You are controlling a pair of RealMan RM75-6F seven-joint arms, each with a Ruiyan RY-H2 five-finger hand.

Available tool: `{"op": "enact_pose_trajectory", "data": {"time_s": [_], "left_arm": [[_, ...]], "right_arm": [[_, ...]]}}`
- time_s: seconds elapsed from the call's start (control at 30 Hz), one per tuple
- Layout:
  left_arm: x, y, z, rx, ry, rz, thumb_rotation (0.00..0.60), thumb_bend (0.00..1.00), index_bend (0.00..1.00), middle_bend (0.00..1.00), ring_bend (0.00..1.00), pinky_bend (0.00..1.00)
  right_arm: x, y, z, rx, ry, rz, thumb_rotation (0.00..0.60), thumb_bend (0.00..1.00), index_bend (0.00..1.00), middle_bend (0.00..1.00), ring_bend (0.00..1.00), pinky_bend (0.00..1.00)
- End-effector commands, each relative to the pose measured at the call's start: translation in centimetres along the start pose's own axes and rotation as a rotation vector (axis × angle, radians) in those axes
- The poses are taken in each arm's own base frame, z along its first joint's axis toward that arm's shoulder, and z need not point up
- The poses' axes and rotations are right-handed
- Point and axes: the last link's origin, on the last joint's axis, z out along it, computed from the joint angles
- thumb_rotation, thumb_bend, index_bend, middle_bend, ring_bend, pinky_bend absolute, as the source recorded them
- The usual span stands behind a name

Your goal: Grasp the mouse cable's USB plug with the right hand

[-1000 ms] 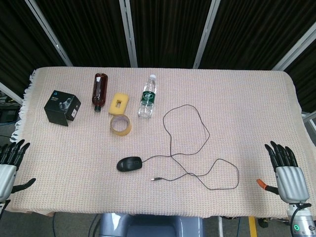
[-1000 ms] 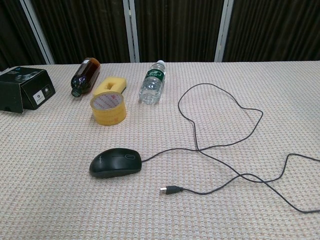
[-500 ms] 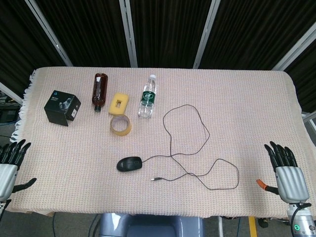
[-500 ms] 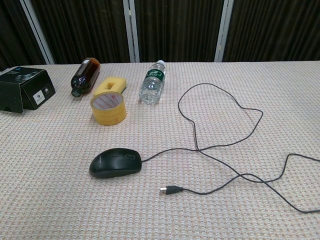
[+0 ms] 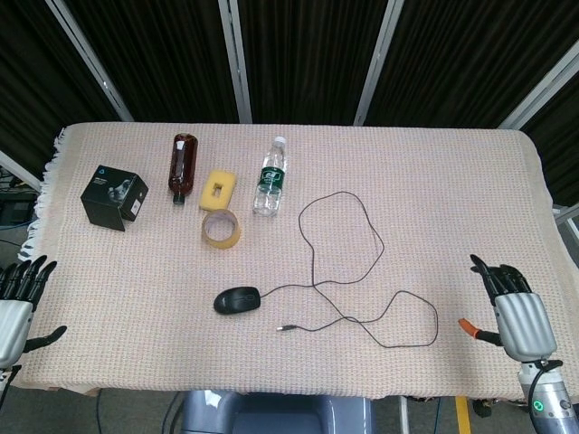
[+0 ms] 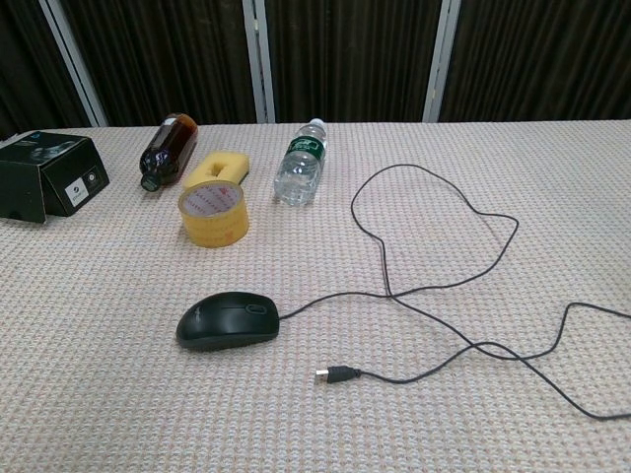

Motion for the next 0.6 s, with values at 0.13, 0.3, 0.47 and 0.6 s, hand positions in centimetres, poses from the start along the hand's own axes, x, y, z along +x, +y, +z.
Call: {"op": "enact_pose_trajectory", "data": {"time_s": [0.13,0.3,0.47,0.6], "left_arm": [[0.0,0.1,0.2,0.007,0.012,-0.009,0.6,0.0,0.0,0.0,0.0,0.0],[0.0,0.0,0.2,0.011,0.012,-0.009,0.6,0.0,0.0,0.0,0.0,0.0],[0.1,-0.1,0.1,0.011,0.015,-0.012,0.6,0.0,0.0,0.0,0.0,0.0],[0.1,-0.1,0.0,0.01,0.014,-0.014,0.6,0.0,0.0,0.0,0.0,0.0]], "right_arm": [[-1.5,-2.7,4.5,0.13,-0.074,0.025,0.6,0.08,0.18,0.89,0.86,0.65],[-2.4,-5.1,6.1,0.208,-0.106,0.045,0.6,0.08,0.29,0.99,0.98,0.73],[-3.8,-9.8,7.9,0.314,-0.189,0.018,0.6,0.09,0.39,1.0,1.0,0.75],[-5.1,-13.1,8.6,0.346,-0.238,0.026,0.6,0.11,0.41,1.0,1.0,0.75]]}}
